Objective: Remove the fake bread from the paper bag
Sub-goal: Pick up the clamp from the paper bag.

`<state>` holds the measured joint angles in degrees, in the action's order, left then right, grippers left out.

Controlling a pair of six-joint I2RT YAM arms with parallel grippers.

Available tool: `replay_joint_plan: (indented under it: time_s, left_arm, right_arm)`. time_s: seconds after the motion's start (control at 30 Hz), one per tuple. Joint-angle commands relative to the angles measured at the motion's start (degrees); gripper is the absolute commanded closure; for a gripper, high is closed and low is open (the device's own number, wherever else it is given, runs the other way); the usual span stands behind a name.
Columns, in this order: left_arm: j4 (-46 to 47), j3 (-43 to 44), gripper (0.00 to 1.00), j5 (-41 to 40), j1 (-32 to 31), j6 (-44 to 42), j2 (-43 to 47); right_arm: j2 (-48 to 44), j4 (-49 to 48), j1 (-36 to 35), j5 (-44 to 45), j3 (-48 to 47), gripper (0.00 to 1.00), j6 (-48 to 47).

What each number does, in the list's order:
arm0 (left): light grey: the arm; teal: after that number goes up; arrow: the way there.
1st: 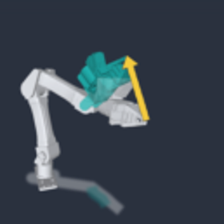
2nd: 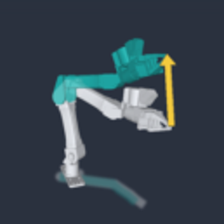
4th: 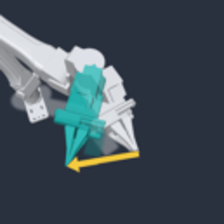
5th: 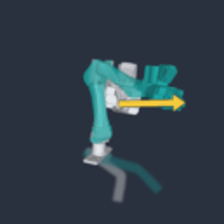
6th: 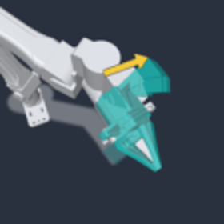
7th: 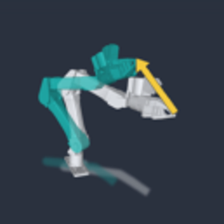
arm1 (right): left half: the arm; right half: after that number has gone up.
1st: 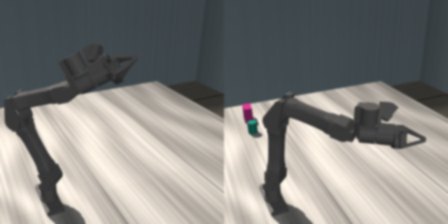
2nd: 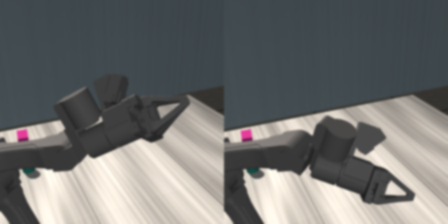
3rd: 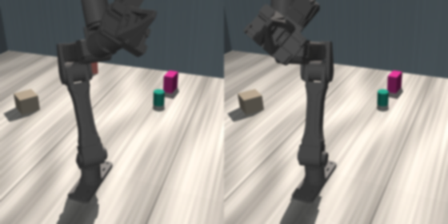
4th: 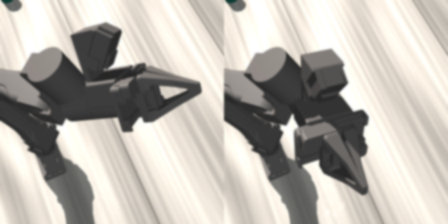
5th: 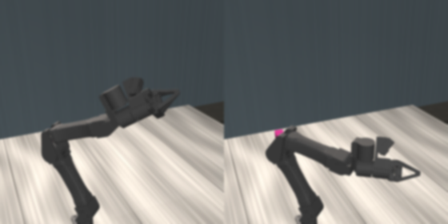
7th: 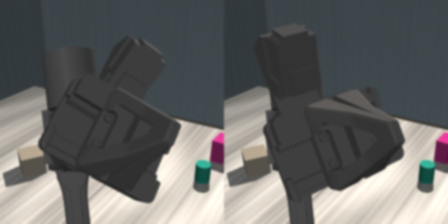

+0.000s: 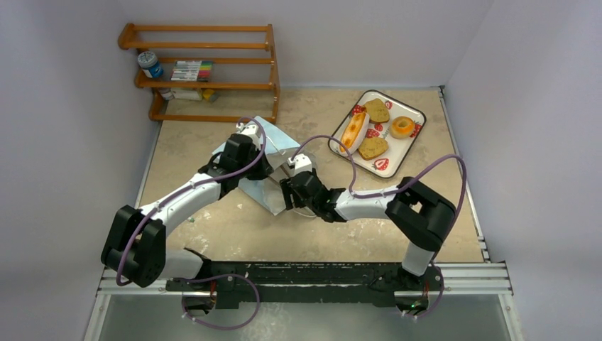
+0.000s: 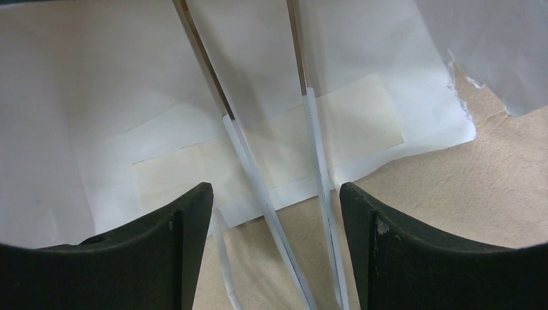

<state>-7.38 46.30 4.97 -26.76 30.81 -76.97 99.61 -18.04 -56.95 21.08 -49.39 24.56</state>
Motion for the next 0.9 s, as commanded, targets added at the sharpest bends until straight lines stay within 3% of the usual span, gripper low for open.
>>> replay_joint_plan:
  time_s: [0.0, 0.3, 0.87]
  left_arm:
    - [0.92, 2.30, 1.00, 2.31, -0.31, -0.66, 0.07]
    - [0.18, 2.13, 1.00, 2.84, -0.38, -1.09, 0.14]
    - [-0.79, 1.52, 1.00, 4.00, -0.31, -2.18, 0.15]
  right_arm:
    - [2.16, -3.36, -0.25, -0.15, -0.97, 0.27, -1.58]
    - [5.94, -5.79, 0.86, -2.08, -2.02, 0.33, -0.12]
    - [12.37, -4.29, 1.65, -3.32, -10.05, 0.35, -0.24]
